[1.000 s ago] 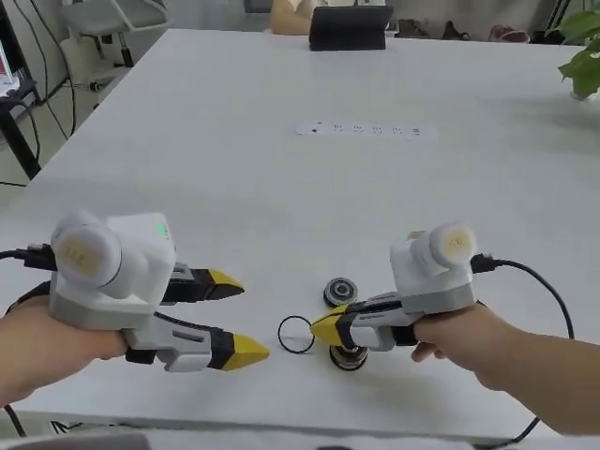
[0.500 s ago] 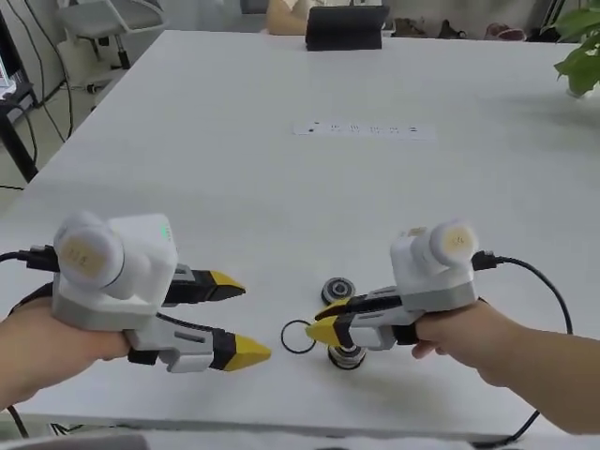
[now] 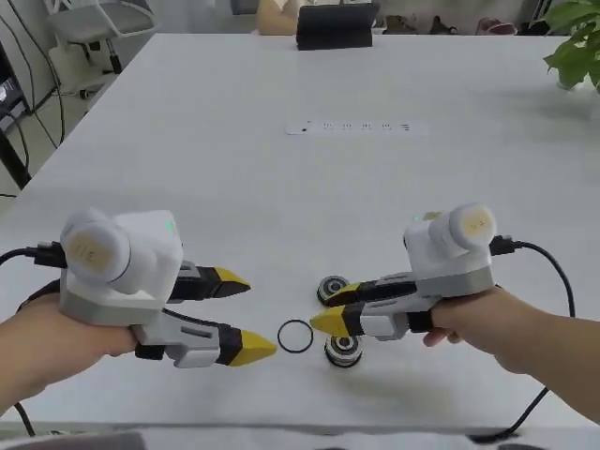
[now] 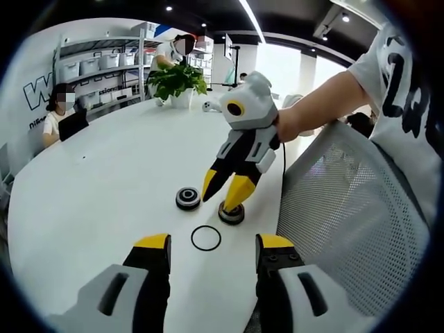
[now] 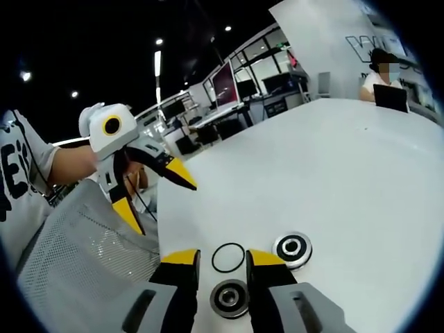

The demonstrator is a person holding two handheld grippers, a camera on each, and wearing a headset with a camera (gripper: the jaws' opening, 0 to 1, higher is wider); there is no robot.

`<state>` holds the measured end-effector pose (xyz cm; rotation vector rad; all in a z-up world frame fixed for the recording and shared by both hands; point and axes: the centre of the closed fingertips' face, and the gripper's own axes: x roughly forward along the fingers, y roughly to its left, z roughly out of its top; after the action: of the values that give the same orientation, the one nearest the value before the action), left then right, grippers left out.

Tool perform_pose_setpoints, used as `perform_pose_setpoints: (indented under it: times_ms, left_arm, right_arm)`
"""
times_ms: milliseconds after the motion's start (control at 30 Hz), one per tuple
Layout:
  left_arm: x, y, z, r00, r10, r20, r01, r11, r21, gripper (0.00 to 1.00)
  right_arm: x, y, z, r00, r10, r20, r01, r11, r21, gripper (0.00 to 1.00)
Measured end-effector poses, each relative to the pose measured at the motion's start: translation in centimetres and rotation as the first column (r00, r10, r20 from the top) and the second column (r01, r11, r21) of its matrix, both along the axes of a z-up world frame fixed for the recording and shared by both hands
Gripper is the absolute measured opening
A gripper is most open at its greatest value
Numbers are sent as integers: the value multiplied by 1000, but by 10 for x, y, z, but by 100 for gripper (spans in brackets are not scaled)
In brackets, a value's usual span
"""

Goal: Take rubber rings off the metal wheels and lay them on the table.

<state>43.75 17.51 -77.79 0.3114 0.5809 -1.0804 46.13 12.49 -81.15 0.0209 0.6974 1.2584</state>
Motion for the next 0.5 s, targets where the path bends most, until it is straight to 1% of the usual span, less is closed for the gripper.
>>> perform_pose_setpoints:
  times_ms: [100, 300, 500]
  left_arm:
    - [1, -4, 0, 1000, -9, -4, 9, 1000, 1, 46]
    - [4, -11, 1, 1000, -23, -3, 23, 1000, 1, 46]
    - [6, -19, 2, 999, -38, -3, 38, 999, -2, 45]
  right_arm:
    - [-1, -6, 0, 1000, 4, 10, -4, 1000, -7, 25]
    - [-1, -15, 0, 1000, -7, 10, 7, 1000, -10, 26]
    - [-4, -22, 2, 1000, -1, 21, 2, 1000, -13, 27]
